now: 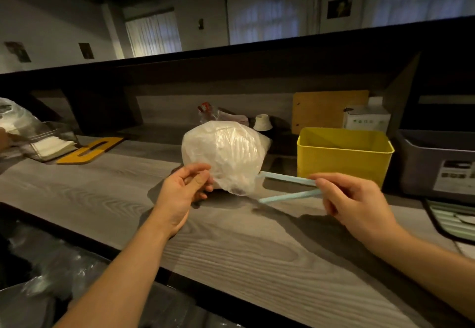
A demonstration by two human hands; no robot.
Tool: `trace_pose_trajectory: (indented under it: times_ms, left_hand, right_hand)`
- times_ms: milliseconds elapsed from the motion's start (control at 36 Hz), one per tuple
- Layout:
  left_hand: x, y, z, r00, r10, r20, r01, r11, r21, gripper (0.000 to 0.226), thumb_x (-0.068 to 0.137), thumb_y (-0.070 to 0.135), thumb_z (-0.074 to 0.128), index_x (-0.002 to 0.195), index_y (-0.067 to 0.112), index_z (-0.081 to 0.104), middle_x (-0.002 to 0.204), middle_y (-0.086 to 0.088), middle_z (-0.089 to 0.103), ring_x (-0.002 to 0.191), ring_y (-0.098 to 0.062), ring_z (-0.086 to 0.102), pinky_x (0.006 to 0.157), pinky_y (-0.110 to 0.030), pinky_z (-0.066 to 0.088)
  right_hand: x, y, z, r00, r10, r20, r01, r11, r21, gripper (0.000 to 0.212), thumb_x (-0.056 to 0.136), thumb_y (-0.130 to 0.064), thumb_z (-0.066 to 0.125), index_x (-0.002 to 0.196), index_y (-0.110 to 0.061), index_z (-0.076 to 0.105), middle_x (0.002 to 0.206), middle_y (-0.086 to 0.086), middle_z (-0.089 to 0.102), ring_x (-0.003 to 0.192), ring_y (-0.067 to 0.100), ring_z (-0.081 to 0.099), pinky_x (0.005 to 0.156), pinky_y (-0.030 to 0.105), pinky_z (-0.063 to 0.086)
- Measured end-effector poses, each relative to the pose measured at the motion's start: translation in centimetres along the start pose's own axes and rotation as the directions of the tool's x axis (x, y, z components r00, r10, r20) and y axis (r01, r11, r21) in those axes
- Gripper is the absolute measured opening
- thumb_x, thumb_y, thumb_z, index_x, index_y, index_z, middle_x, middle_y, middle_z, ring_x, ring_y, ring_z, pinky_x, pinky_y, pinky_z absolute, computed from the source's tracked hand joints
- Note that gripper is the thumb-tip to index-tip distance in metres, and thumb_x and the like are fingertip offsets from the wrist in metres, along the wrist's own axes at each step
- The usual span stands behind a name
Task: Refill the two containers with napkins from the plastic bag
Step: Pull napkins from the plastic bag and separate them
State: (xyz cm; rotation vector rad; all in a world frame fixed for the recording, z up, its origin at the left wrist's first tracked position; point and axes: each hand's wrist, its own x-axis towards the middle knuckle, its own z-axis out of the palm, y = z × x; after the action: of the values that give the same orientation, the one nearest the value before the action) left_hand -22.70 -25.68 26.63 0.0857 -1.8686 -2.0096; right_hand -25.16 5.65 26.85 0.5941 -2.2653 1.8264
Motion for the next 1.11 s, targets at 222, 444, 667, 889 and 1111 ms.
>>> trace_pose_trajectory:
  times_ms: [222, 444, 667, 889, 1111]
  left_hand:
    - [-0.8, -0.5, 1.2, 0.997, 0.07, 0.021, -0.072, 0.879, 0.472, 0.024, 0.091, 0.015, 0.073, 0.113, 0.026, 0.07, 0.067, 0.0, 0.063, 0.058, -0.002, 0.057, 0.058, -0.019, 0.049]
    - [-0.8, -0.7, 1.2, 0.981, 0.178, 0.072, -0.164, 0.585, 0.794, 0.023, 0.094, 0.025, 0.07, 0.072, 0.03, 0.064, 0.061, 0.006, 0.062, 0.06, -0.007, 0.055, 0.057, -0.021, 0.043]
    - [-2.0, 0.1, 1.9, 0.926, 0.159, 0.344, -0.373, 0.537, 0.756, 0.009, 0.088, 0.032, 0.068, 0.084, 0.025, 0.073, 0.087, 0.0, 0.074, 0.084, -0.012, 0.07, 0.074, -0.026, 0.053]
    - [-1.9, -0.3, 1.7, 0.858, 0.184, 0.479, -0.507, 0.447, 0.737, 0.01, 0.092, 0.033, 0.068, 0.085, 0.029, 0.071, 0.08, 0.016, 0.069, 0.078, -0.004, 0.065, 0.071, -0.031, 0.053]
    - [-2.2, -0.8, 4.9, 0.84, 0.15, 0.522, -0.534, 0.4, 0.745, 0.016, 0.092, 0.043, 0.062, 0.098, 0.031, 0.072, 0.093, 0.015, 0.072, 0.086, -0.007, 0.065, 0.077, -0.037, 0.055]
  right_hand:
    - [-0.6, 0.8, -0.4, 0.957, -0.187, 0.224, 0.289, 0.502, -0.815, 0.029, 0.102, -0.042, 0.049, 0.125, -0.037, 0.066, 0.101, -0.01, 0.06, 0.084, 0.012, 0.062, 0.069, 0.032, 0.057]
    - [4.1, 0.0, 6.8, 0.959, 0.036, 0.281, 0.235, 0.455, -0.859, 0.043, 0.107, -0.033, 0.037, 0.15, -0.038, 0.03, 0.126, 0.006, 0.04, 0.088, 0.023, 0.06, 0.073, 0.037, 0.058]
    - [1.9, -4.8, 10.3, 0.694, -0.446, 0.565, 0.702, 0.596, -0.39, 0.038, 0.089, -0.001, 0.067, 0.124, -0.016, 0.066, 0.13, 0.001, 0.056, 0.117, 0.016, 0.054, 0.098, 0.027, 0.05]
    - [3.4, -4.1, 10.1, 0.923, 0.008, 0.384, 0.283, 0.662, -0.694, 0.031, 0.093, -0.008, 0.05, 0.117, -0.018, 0.067, 0.116, 0.001, 0.062, 0.107, 0.025, 0.06, 0.094, 0.037, 0.051]
    - [5.1, -3.3, 9.7, 0.978, -0.094, 0.188, 0.199, 0.707, -0.678, 0.053, 0.097, -0.015, 0.055, 0.144, -0.021, 0.03, 0.154, -0.001, 0.026, 0.1, 0.029, 0.065, 0.076, 0.04, 0.058]
